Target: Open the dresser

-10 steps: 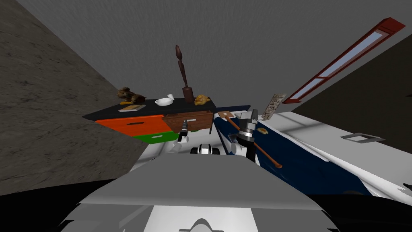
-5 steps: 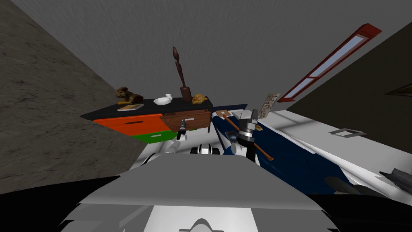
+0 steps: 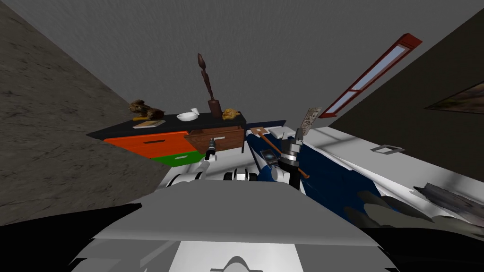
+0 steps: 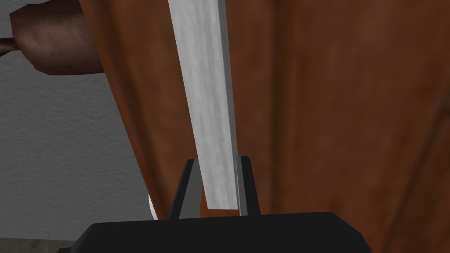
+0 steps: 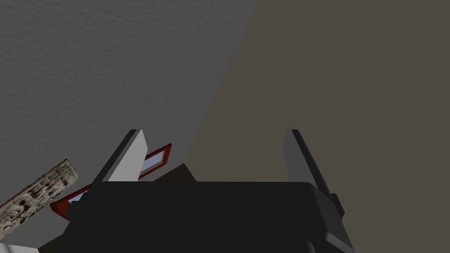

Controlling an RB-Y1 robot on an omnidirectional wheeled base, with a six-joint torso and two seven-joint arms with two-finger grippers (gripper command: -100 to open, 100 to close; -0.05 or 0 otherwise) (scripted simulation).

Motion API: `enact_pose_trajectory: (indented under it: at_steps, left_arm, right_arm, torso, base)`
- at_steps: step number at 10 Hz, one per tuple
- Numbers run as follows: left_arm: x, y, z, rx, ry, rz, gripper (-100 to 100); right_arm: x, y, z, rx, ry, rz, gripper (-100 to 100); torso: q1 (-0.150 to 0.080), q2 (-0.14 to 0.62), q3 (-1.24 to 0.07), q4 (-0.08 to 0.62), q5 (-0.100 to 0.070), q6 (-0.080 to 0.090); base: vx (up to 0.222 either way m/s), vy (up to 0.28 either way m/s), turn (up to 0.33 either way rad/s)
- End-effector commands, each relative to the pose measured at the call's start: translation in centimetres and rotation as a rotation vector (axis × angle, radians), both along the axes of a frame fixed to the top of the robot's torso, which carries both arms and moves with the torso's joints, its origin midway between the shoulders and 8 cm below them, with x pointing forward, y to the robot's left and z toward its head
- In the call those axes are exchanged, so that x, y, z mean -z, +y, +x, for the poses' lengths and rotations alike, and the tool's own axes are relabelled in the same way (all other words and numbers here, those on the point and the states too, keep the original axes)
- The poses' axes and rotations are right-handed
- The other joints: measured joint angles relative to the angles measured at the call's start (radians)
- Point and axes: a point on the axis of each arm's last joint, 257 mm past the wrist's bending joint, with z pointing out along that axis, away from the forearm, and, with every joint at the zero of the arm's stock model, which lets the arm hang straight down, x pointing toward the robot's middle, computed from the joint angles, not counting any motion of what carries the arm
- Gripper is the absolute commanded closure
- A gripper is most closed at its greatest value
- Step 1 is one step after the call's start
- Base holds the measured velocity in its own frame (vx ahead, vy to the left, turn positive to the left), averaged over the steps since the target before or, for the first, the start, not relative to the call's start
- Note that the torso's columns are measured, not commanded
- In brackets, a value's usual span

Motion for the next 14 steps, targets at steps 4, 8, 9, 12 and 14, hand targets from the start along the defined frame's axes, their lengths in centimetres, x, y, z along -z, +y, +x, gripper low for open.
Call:
enact_pose_trajectory:
  at_steps: [4,8,9,12,14]
  left_arm:
    - [0.9,-3.3,0.4,0.057,0.016,-0.021,100]
    - [1.1,-7.1,0.8,0.119,0.021,-0.022,100]
    - [1.1,-8.0,0.9,0.134,0.022,-0.022,100]
    - [-1.4,-7.5,3.6,0.136,0.013,-0.020,-100]
    - [-2.5,-7.5,4.8,0.140,0.013,-0.019,-100]
  right_arm:
    - [0.0,0.0,0.0,0.000,0.000,0.000,0]
    - [0.0,0.0,0.0,0.000,0.000,0.000,0]
    - [0.0,0.0,0.0,0.000,0.000,0.000,0]
    - [0.0,0.0,0.0,0.000,0.000,0.000,0]
    - [0.0,0.0,0.0,0.000,0.000,0.000,0]
  torso:
    - [0.003,-0.002,-0.001,-0.002,0.001,-0.002]
    - [0.004,-0.003,-0.002,-0.003,0.002,-0.003]
    - [0.005,-0.003,-0.002,-0.002,0.001,-0.003]
    - [0.002,-0.002,-0.001,0.000,0.000,-0.001]
    - [0.001,-0.001,-0.001,0.000,0.000,-0.001]
  base:
    - [-0.038,-0.017,0.140]
    - [-0.051,-0.013,0.164]
    - [-0.045,-0.005,0.175]
    - [-0.060,-0.015,0.023]
    - [-0.047,-0.014,0.019]
